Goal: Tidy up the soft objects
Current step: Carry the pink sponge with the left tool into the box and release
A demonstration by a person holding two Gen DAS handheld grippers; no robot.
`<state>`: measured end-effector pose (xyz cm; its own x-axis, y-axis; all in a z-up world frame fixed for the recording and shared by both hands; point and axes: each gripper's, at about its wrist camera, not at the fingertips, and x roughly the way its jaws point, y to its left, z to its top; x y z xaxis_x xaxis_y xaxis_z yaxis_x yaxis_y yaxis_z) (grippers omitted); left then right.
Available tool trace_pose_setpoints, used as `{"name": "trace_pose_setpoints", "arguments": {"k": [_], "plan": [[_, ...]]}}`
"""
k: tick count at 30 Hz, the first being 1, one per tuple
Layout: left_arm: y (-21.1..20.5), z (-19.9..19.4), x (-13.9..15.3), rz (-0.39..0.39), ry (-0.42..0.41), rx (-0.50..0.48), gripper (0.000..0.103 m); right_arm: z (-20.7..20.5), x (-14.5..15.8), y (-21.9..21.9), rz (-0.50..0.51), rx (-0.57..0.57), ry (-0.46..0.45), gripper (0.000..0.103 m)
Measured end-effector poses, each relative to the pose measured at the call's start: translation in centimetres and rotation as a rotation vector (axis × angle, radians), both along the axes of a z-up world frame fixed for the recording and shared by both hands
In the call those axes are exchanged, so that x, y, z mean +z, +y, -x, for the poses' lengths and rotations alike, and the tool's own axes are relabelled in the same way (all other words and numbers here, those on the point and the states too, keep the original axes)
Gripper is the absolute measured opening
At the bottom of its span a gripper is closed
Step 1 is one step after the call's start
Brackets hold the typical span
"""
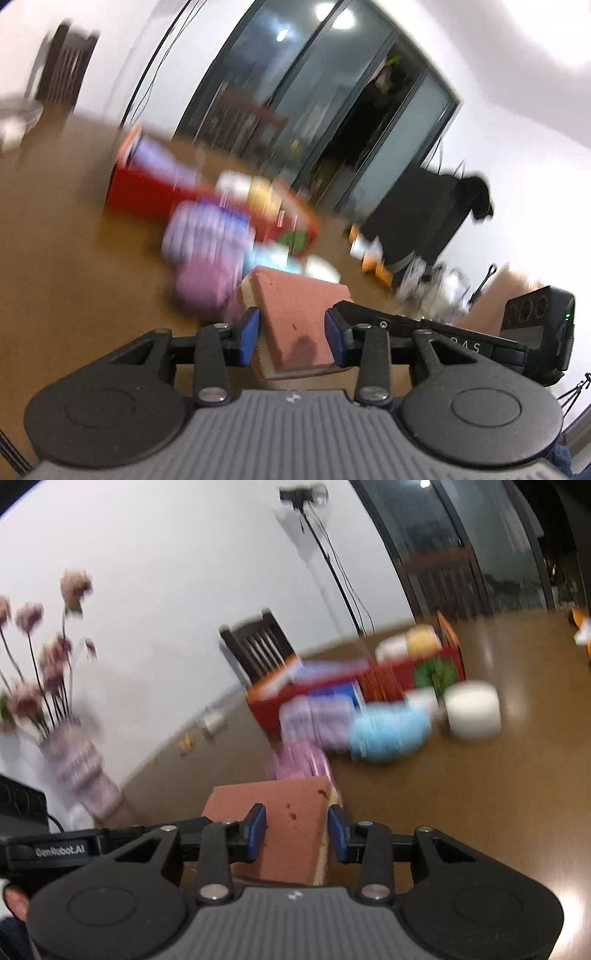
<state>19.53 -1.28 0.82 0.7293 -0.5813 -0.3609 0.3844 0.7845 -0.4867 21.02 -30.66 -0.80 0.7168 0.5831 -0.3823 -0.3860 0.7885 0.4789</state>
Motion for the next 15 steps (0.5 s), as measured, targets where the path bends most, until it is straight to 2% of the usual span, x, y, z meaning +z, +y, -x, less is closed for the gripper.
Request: {"name": "trace_pose_setpoints", "arguments": {"k": [5, 8, 11, 15], "plan": [[0.3, -8.6, 5.0, -0.050, -0.121, 0.052, 0.038, -9.8, 5.0, 0.9, -0.021, 0.016, -0.072, 0.036], [1.2, -15.2, 5.4, -0.059, -0.045, 0.097, 0.038, -16.1, 6.0, 2.6, 0.009, 0.025, -0.061, 0.036], [2.0, -20.3, 4.9, -0.087, 0.000, 0.139, 0.038, -22.8, 5.0, 4.1, -0.004, 0.040, 0.035, 0.036], [2.6, -25.1, 2.9, -0.156, 0.104, 0.172, 0.038, -29.0, 2.3, 5.9, -0.006, 0.068, 0.172, 0.036]]}}
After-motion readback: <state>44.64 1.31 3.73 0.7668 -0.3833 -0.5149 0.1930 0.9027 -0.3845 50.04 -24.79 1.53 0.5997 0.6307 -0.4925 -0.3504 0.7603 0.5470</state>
